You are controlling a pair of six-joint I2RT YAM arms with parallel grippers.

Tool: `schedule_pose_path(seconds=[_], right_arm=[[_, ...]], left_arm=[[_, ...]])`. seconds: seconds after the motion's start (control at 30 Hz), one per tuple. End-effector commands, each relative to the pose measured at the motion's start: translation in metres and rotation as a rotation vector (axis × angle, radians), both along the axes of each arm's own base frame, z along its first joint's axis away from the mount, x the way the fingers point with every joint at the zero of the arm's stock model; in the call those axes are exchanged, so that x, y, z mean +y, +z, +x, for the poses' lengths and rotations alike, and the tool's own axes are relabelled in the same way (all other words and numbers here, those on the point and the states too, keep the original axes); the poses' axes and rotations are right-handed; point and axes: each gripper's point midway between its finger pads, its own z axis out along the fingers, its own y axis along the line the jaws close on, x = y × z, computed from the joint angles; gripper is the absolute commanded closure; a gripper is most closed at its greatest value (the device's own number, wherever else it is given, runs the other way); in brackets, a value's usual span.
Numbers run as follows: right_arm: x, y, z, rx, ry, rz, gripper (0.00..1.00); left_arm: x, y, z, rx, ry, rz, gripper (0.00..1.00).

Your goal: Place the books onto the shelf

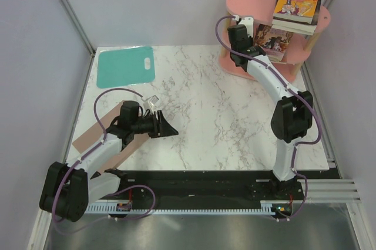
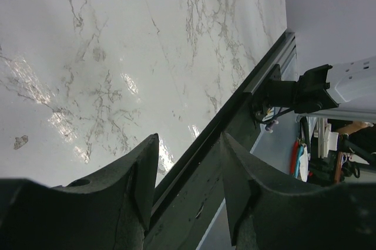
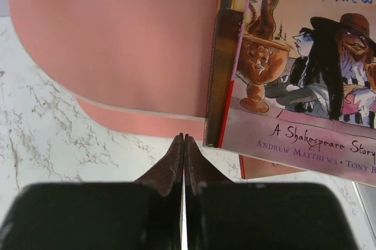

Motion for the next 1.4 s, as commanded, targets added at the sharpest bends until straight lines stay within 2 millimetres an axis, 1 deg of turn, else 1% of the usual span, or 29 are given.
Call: schedule_pose_path(seconds=[0.0,0.23,0.43,0.57,0.83,0.9,0.97,1.0,1.03,1.07,1.1,1.13,1.17,1.2,1.23,1.27,1.3,1.33,1.37], right_arm=[[-0.013,0.011,0.005,-0.036,-0.077,-0.032,1.00],[-0.032,0.000,0.003,-0.013,-0.117,-0.032,1.00],[-0.042,0.004,-0.001,-0.016,-0.133,-0.030,1.00],[-0.042,0.006,-0.003,-0.017,-0.132,-0.030,1.00],[-0.043,-0.001,-0.008,0.000,-0.124,-0.027,1.00],[-0.043,0.000,-0.009,-0.003,-0.127,-0.025,1.00],[-0.042,0.005,-0.012,-0.012,-0.122,-0.016,1.00],[-0.040,0.004,-0.013,-0.008,-0.107,-0.006,1.00],[-0.039,0.007,-0.014,-0.015,-0.101,0.005,1.00],[-0.038,0.019,-0.018,-0.041,-0.093,0.026,1.00],[-0.032,0.016,-0.022,-0.032,-0.053,0.052,1.00],[-0.029,0.025,-0.022,-0.064,-0.034,0.074,1.00],[-0.027,0.044,-0.030,-0.105,-0.015,0.105,1.00],[-0.025,0.045,-0.034,-0.115,0.004,0.120,1.00],[-0.024,0.062,-0.043,-0.152,0.022,0.149,1.00],[-0.024,0.069,-0.049,-0.167,0.032,0.160,1.00],[-0.026,0.065,-0.055,-0.163,0.038,0.165,1.00],[-0.029,0.084,-0.068,-0.209,0.042,0.187,0.99],[-0.032,0.088,-0.074,-0.227,0.039,0.203,0.97]], left_arm=[[0.000,-0.003,-0.002,-0.032,-0.023,0.015,0.47],[0.000,-0.003,-0.003,-0.030,-0.025,0.017,0.47],[-0.001,-0.004,-0.003,-0.029,-0.025,0.019,0.47],[-0.001,-0.004,-0.003,-0.028,-0.024,0.020,0.47],[-0.001,-0.006,-0.004,-0.025,-0.029,0.021,0.47],[-0.002,-0.005,-0.004,-0.028,-0.030,0.021,0.47],[-0.001,-0.006,-0.004,-0.025,-0.028,0.022,0.47],[-0.001,-0.006,-0.004,-0.024,-0.027,0.024,0.47],[-0.002,-0.006,-0.004,-0.025,-0.030,0.023,0.47],[-0.002,-0.006,-0.004,-0.025,-0.030,0.023,0.47],[-0.001,-0.006,-0.004,-0.024,-0.028,0.024,0.47],[-0.001,-0.006,-0.004,-0.025,-0.028,0.023,0.47],[-0.002,-0.006,-0.004,-0.024,-0.030,0.024,0.47],[-0.002,-0.006,-0.004,-0.025,-0.031,0.023,0.47],[-0.002,-0.006,-0.004,-0.024,-0.030,0.025,0.47],[-0.002,-0.006,-0.005,-0.024,-0.031,0.024,0.47],[-0.002,-0.006,-0.005,-0.026,-0.033,0.023,0.47],[-0.002,-0.006,-0.005,-0.024,-0.032,0.025,0.47],[-0.002,-0.006,-0.005,-0.026,-0.033,0.024,0.47]])
